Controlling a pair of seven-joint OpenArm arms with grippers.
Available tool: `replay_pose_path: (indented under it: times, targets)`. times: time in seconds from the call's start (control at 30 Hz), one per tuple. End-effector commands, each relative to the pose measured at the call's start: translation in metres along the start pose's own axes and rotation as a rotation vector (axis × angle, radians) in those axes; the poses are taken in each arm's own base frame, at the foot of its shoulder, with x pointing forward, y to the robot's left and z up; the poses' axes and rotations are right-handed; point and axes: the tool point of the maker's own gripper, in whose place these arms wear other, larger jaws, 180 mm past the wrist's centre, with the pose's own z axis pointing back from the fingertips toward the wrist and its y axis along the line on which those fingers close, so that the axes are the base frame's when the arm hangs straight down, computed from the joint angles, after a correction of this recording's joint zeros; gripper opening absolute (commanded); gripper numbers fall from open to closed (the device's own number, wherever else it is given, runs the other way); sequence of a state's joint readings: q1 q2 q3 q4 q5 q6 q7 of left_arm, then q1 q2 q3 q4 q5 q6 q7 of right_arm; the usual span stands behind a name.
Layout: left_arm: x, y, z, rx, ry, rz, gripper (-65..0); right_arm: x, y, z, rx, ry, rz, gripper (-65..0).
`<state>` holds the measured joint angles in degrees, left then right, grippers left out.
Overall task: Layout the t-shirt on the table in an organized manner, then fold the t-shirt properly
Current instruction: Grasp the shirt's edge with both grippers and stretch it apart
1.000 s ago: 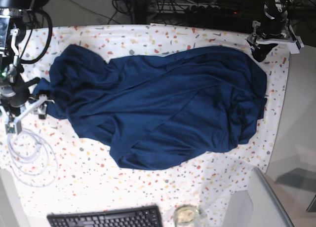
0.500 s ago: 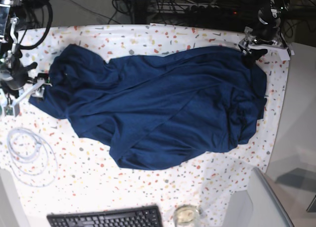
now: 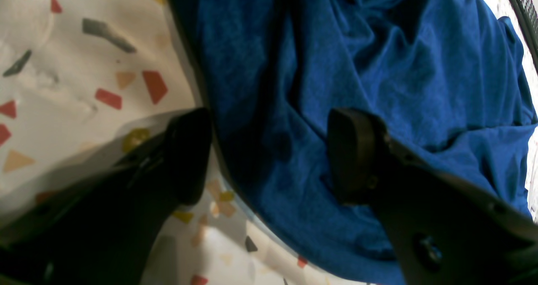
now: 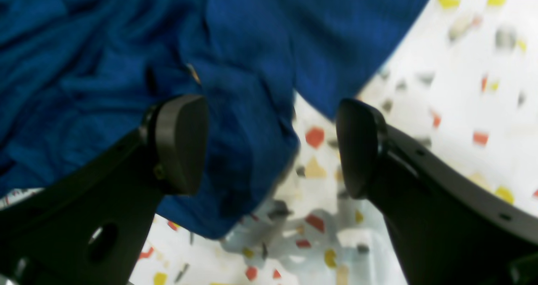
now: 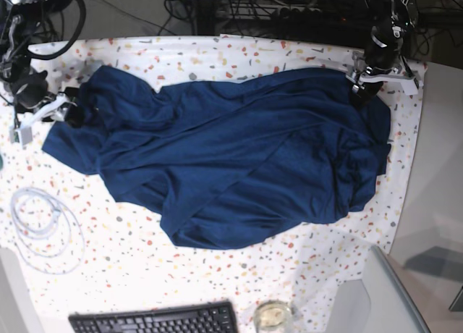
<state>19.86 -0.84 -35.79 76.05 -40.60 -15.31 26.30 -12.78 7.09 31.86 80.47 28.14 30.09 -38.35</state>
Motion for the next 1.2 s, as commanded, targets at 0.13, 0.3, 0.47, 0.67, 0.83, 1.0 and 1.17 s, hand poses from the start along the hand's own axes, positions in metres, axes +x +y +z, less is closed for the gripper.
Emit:
replay_pose_path:
  times: [0.13, 0.3, 0.47, 0.67, 0.83, 1.0, 1.17]
  targets:
    - [-0.008, 0.002, 0.001, 0.013, 0.041, -0.008, -23.5, -0.012, 0.004, -0.002, 0.025, 0.005, -0.022, -20.1]
    - [-0.014, -0.011, -0.01, -0.018, 0.061, -0.011, -42.1, -0.033, 0.018, -0.007, 0.062, 0.085, -0.011, -14.3]
    - [-0.013, -0.015, -0.013, -0.026, 0.06, -0.01, -65.0, -0.046, 0.054, -0.016, 0.162, 0.137, 0.077, -9.0]
    - [-0.007, -0.01, -0.01, -0.02, 0.056, -0.031, -65.0, -0.053, 0.076, -0.024, 0.214, 0.165, 0.113, -10.2]
    - [0.0, -0.004, -0.002, -0.01, 0.045, -0.062, -65.0, -0.048, 0.076, -0.025, 0.215, 0.156, 0.117, -29.6]
    - [0.021, -0.018, 0.019, -0.04, -0.008, -0.138, -65.0, -0.038, 0.074, -0.021, 0.207, 0.137, 0.142, -65.0]
    - [0.039, -0.029, 0.044, -0.062, -0.047, -0.236, -65.0, -0.034, 0.08, 0.002, 0.199, 0.099, 0.206, -65.0]
